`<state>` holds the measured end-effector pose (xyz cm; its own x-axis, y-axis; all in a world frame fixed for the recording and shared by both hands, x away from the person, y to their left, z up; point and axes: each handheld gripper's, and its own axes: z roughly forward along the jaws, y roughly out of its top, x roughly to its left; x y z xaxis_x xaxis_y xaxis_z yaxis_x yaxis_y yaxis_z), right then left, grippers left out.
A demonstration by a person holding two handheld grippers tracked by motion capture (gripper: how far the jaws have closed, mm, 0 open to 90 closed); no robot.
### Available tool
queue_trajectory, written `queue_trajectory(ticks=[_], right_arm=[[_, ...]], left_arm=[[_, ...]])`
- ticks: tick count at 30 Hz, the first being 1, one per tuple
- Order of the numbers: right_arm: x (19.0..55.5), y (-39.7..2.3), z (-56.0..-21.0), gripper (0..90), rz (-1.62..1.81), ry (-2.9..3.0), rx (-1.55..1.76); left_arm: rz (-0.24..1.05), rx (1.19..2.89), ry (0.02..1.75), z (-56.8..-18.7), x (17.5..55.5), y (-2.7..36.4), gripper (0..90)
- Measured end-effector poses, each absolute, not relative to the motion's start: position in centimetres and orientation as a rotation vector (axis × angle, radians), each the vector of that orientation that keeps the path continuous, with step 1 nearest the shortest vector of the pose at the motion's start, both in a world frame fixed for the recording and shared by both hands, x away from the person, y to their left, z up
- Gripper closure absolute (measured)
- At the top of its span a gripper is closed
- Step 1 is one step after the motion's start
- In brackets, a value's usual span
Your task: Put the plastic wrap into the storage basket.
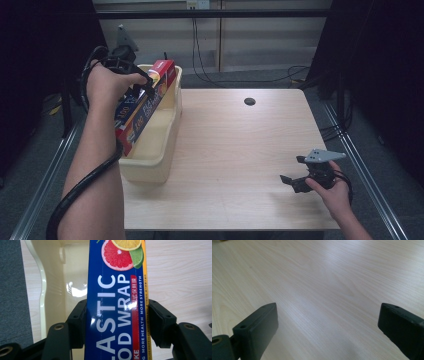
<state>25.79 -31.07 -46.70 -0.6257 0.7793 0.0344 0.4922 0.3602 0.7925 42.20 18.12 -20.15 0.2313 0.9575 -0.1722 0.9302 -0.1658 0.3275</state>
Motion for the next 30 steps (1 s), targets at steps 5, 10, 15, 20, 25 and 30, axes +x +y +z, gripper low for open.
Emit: queue_trajectory(ticks=[5, 10, 15, 20, 25, 30], right_arm=[[25.8, -30.9, -46.7, 2.7, 1.142, 2.279, 1.115], [25.8, -30.9, -46.6, 2.7, 1.142, 2.281, 1.108], [25.9, -30.8, -46.6, 2.7, 1.149, 2.284, 1.108], [26.0, -30.7, -46.6, 2.8, 1.142, 2.291, 1.108], [26.2, -30.5, -46.7, 2.8, 1.151, 2.294, 1.099], [26.4, -30.3, -46.7, 2.8, 1.158, 2.304, 1.096]], left_arm=[[0.115, 2.146, 1.748, -20.3, 41.9, 18.7, 41.0], [0.124, 2.143, 1.755, -20.4, 41.6, 19.1, 41.1], [0.136, 2.129, 1.776, -20.8, 41.4, 19.6, 41.0], [0.128, 2.111, 1.798, -21.3, 41.2, 19.9, 41.0], [0.135, 2.104, 1.815, -21.8, 41.2, 20.2, 41.0], [0.139, 2.101, 1.836, -22.2, 41.1, 20.3, 41.0]])
